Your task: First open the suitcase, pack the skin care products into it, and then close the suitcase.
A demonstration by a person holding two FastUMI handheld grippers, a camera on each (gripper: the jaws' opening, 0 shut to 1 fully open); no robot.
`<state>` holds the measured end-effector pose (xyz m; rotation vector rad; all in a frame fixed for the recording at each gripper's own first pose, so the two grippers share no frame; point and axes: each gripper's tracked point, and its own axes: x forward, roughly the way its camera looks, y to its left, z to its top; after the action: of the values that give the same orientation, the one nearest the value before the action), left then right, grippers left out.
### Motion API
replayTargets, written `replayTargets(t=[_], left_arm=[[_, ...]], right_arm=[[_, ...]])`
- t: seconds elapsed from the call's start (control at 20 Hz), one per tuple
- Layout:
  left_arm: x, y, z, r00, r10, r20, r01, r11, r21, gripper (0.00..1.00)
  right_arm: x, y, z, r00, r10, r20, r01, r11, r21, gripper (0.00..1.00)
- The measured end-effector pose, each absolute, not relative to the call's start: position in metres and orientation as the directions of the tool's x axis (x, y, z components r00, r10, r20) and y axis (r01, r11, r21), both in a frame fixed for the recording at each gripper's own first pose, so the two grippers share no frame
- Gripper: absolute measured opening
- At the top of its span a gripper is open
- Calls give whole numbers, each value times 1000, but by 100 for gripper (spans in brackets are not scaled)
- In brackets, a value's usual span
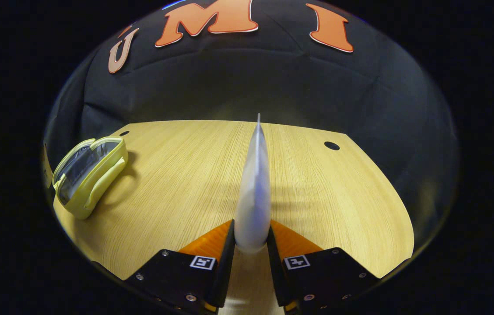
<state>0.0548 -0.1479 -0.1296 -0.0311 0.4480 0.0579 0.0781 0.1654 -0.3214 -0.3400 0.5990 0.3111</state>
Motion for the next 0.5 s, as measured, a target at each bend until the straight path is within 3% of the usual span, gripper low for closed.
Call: replayTargets(t=[0.2, 0.25, 0.3, 0.5], left_arm=[[54, -132, -117, 898, 39, -438, -55, 998, -23, 60], [54, -126, -113, 897, 35, -440, -51, 998, -25, 60], [53, -120, -109, 894, 27, -447, -45, 999, -30, 60], [56, -86, -93, 868, 15, -496, -41, 998, -42, 60]], right_arm=[[64, 177, -296, 787, 215, -578, -371, 914, -166, 38], [59, 180, -288, 789, 224, -573, -370, 917, -151, 32], [54, 185, -279, 787, 235, -570, -371, 919, -133, 37], [36, 214, -250, 780, 279, -560, -360, 932, -38, 37]])
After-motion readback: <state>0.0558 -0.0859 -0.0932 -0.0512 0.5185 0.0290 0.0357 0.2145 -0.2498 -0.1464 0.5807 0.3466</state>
